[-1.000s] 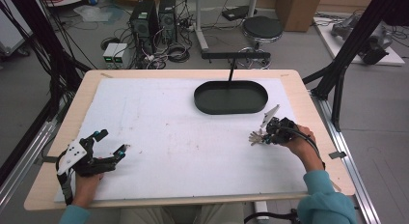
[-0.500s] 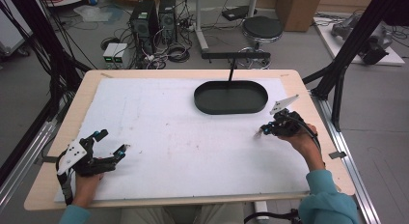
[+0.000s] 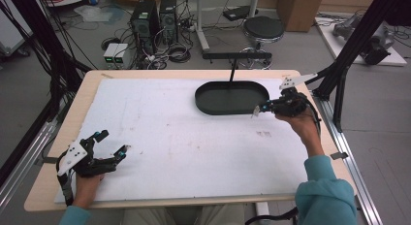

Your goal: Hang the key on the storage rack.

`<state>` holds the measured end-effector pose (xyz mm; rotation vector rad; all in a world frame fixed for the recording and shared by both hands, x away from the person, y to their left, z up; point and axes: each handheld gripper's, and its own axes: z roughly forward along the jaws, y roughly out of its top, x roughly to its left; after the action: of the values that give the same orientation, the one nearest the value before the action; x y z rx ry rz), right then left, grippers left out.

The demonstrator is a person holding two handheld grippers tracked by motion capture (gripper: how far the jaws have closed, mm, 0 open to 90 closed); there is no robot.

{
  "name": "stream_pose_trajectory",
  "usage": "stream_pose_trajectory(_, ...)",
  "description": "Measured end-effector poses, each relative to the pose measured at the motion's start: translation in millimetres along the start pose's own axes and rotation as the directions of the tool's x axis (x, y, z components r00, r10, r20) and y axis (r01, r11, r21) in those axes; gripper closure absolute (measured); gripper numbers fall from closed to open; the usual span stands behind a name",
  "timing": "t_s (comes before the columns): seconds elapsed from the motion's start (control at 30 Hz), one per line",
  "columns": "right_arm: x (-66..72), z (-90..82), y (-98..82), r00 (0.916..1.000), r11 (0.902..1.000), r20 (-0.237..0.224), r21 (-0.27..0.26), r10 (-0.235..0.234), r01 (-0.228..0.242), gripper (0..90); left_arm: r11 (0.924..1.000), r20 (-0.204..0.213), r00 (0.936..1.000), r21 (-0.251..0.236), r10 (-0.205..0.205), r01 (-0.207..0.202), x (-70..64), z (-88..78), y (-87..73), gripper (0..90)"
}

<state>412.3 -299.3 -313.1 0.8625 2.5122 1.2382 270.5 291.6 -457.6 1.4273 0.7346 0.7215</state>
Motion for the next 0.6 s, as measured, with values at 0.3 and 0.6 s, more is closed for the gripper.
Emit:
stream_pose_trajectory(0.3,-12.0,-5.9,36.7,0.9985,0.9984,0.046,-0.048,0.031,-0.029,88.6,1.0,0.0,1.0,0.001,0.001,-0.001,0.0,0.0,0.0,10.9)
stream_pose_trajectory(0.6,-20.1,-1.4,69.1,0.994,0.9961,0.097,-0.077,0.051,-0.043,88.6,1.0,-0.001,1.0,0.0,0.001,-0.001,-0.3,0.0,0.0,10.9)
